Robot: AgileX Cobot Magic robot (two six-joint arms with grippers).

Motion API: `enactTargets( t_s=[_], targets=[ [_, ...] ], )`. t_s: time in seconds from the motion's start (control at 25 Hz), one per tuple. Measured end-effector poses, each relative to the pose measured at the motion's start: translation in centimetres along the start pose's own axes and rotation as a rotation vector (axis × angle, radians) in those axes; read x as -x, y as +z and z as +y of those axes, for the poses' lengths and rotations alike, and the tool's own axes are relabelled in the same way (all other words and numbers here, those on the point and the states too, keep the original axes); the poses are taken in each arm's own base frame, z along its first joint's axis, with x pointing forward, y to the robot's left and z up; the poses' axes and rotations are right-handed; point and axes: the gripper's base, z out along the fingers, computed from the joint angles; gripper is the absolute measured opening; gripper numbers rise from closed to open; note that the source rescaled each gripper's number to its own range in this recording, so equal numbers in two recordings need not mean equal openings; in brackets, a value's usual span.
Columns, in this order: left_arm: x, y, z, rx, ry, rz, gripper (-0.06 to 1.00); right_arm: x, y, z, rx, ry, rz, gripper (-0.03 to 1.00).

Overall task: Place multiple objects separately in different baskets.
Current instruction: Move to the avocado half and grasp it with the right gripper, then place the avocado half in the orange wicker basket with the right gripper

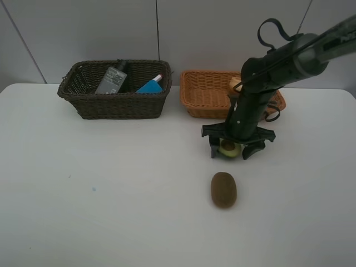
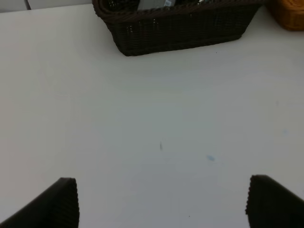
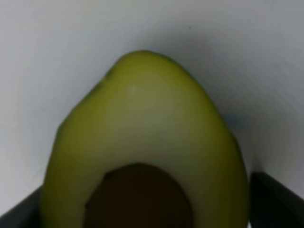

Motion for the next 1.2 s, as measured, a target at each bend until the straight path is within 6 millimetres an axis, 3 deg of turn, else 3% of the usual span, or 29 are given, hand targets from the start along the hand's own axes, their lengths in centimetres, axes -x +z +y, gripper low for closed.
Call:
enactTargets(
  t_s=[0.12,0.48,0.68,0.96,1.12,1.2],
  targets=[
    [0.0,0.0,0.0,0.0,0.0,0.0,0.87,0.0,0.1,-0.1,-0.009,-0.01,-0.002,0.24],
    [0.0,0.0,0.0,0.0,0.0,0.0,0.87,-0.1,-0.6,-0.2,-0.014,-0.027,0.0,0.24],
    [0.0,0.0,0.0,0.0,0.0,0.0,0.87,0.5,-5.3,-0.3,-0.023,-0.099,-0.079,0.24],
    [0.0,0.0,0.0,0.0,0.0,0.0,0.87,5.9,-10.8,1.3,-0.064,-0.232,-0.214,0.24],
    [0.0,0.0,0.0,0.0,0.0,0.0,0.87,9.7,-11.1,3.0,-0.054,-0.281,-0.286,0.24],
    [0.0,0.0,0.0,0.0,0.0,0.0,0.87,11.1,-10.3,3.6,-0.054,-0.291,-0.294,0.24]
  ],
)
